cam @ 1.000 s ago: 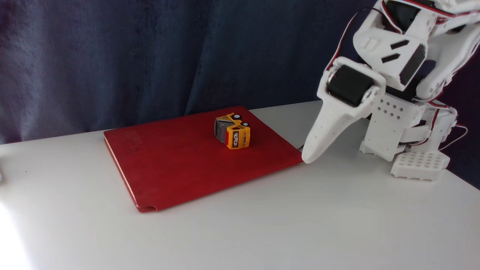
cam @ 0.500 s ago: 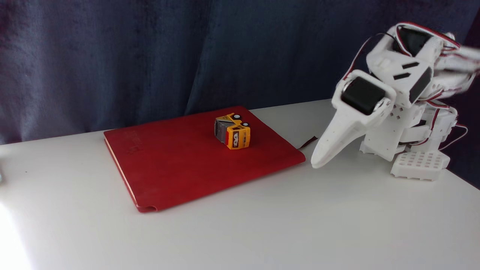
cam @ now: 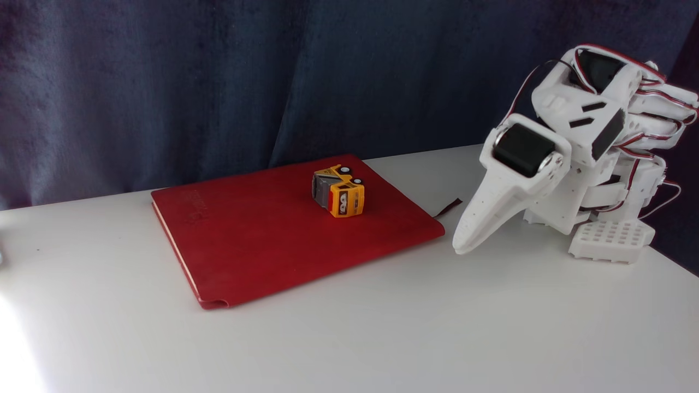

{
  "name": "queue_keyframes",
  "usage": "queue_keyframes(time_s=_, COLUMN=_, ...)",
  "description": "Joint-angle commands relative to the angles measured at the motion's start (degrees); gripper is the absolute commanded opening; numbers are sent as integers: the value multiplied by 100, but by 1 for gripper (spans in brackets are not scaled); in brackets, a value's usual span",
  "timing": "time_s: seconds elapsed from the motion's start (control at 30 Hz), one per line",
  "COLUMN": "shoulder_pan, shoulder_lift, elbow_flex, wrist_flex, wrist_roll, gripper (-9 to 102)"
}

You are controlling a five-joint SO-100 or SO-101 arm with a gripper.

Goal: Grasp a toy truck onto the red notebook.

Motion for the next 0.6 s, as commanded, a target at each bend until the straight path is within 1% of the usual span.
queue_keyframes(time_s=0.0, shoulder_pan=123, shoulder_lift=105, elbow_flex=35, wrist_flex=-35, wrist_roll=18, gripper=2)
queue_keyframes(time_s=0.13, shoulder_pan=158, shoulder_lift=105, elbow_flex=35, wrist_flex=-9, wrist_roll=-26, gripper=2)
queue_keyframes(time_s=0.4, shoulder_pan=299, shoulder_lift=105, elbow_flex=53, wrist_flex=-35, wrist_roll=18, gripper=0)
queue_keyframes(time_s=0.5, shoulder_pan=220, shoulder_lift=105, elbow_flex=53, wrist_flex=-35, wrist_roll=-62, gripper=2)
queue_keyframes(time_s=0.57, shoulder_pan=202, shoulder_lift=105, elbow_flex=53, wrist_flex=-35, wrist_roll=-70, gripper=0)
